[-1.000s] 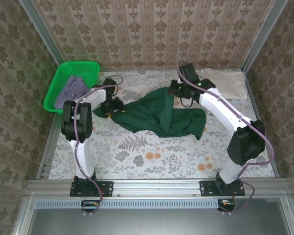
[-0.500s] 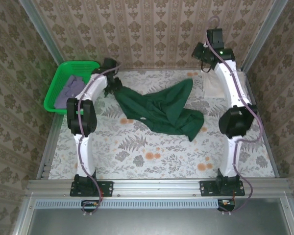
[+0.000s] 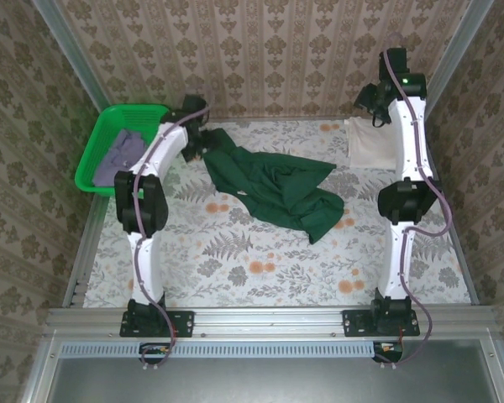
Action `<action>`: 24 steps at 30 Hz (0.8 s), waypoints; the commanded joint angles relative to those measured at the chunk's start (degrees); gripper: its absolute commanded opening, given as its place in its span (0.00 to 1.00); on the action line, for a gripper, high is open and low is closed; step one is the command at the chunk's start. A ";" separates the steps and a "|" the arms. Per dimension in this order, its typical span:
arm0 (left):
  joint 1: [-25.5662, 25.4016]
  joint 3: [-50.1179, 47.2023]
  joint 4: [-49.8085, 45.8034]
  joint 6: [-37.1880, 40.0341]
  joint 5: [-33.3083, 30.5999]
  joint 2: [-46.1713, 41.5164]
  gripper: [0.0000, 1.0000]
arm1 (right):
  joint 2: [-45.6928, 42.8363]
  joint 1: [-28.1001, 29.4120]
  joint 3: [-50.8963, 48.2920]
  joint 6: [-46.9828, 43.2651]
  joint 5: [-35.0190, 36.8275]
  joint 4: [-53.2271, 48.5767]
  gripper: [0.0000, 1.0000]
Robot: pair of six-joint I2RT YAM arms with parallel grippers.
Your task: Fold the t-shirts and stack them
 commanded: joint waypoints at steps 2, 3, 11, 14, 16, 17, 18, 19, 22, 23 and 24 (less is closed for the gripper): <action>-1.77 -13.90 2.42 -4.69 9.08 -7.55 0.67 | -9.44 -0.92 -13.24 -4.42 -6.73 -4.60 0.72; -2.18 -15.75 3.14 -5.12 9.78 -8.19 0.66 | -10.95 -1.05 -16.54 -5.05 -7.49 -4.77 0.72; -3.42 -16.69 4.20 -8.28 13.42 -3.44 0.71 | -26.27 7.00 -54.80 -5.82 -12.24 6.66 0.71; -3.43 -13.79 3.36 -7.25 12.61 0.24 0.66 | -27.98 10.28 -65.63 -2.42 -12.72 12.44 0.68; -3.47 -12.01 2.19 -6.03 10.77 2.45 0.61 | -28.45 11.11 -71.11 0.55 -14.08 16.10 0.66; -3.40 -11.36 1.76 -5.54 9.90 3.40 0.59 | -28.65 11.24 -73.32 1.84 -14.08 17.43 0.65; -3.35 -10.76 1.52 -4.91 8.94 4.02 0.56 | -29.07 11.24 -75.42 3.23 -13.66 18.82 0.64; -3.39 -10.26 1.11 -4.39 7.57 4.76 0.53 | -29.51 11.17 -77.48 4.32 -13.41 20.30 0.64; -3.10 -7.76 0.11 -2.75 5.82 7.23 0.39 | -29.63 11.16 -82.04 6.48 -14.89 24.40 0.63; -3.13 -6.37 -0.50 -2.14 5.63 8.02 0.33 | -29.21 11.16 -83.28 7.25 -15.90 25.39 0.60; -3.06 -5.36 -1.10 -1.85 5.37 8.52 0.25 | -28.86 11.23 -84.49 8.25 -16.51 26.45 0.58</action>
